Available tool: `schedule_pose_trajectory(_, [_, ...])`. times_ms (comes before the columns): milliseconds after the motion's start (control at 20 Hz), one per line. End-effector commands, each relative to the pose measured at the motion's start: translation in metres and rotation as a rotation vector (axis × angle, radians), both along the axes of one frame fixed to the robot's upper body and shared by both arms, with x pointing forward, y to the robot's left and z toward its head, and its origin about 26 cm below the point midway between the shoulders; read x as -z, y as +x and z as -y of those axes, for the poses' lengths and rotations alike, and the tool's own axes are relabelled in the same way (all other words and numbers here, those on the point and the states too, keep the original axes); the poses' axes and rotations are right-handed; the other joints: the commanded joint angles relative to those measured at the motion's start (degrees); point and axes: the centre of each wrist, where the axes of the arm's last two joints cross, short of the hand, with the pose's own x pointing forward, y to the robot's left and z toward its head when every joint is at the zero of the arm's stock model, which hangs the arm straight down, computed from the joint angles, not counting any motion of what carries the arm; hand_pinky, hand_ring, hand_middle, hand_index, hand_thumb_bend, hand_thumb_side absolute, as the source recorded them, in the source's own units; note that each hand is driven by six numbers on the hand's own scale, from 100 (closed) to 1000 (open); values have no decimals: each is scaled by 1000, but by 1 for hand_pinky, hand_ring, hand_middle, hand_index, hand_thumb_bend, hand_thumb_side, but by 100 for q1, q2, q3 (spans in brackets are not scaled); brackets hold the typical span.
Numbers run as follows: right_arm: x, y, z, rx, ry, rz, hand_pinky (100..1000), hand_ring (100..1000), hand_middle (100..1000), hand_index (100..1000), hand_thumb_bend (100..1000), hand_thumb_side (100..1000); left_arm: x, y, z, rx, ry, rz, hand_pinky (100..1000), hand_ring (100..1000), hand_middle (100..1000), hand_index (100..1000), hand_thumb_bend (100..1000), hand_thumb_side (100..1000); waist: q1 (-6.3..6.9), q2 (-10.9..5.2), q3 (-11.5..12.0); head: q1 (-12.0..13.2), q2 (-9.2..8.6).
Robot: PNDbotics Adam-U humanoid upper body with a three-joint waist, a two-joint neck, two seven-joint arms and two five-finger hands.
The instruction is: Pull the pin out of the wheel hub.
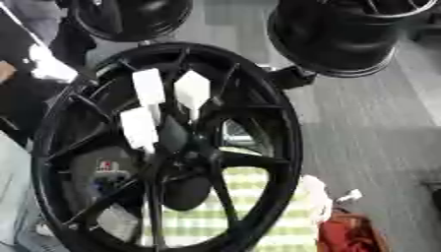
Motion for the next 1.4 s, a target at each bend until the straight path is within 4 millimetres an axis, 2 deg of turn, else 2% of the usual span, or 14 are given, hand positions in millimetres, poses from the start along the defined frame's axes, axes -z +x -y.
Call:
schedule_pose_trajectory(50, [-15, -3, 3, 11, -38, 26, 835, 802, 764, 804, 100, 649, -12, -4, -8, -23, -3, 33, 848, 831, 790, 813, 449, 405, -3, -97, 0, -4, 27])
schedule_pose_trajectory(700, [-16, -3, 3, 12, -44, 28, 835, 803, 764, 804, 100, 647, -8, -3, -9, -24, 2, 17, 847, 831, 790, 817, 470, 422, 5, -108, -9, -3, 27])
schedule_pose_trajectory(1050, [-16, -3, 3, 17, -45, 31, 834, 802, 763, 804, 100, 651, 0, -2, -12, -90, -4, -41, 841, 823, 775, 824, 547, 456, 30, -118, -6, -12, 27])
schedule_pose_trajectory(1400, [-15, -2, 3, 16, -46, 28, 834, 802, 763, 804, 100, 650, 10, -5, -8, -184, -2, -95, 842, 824, 774, 834, 598, 487, 56, -140, 4, -7, 27])
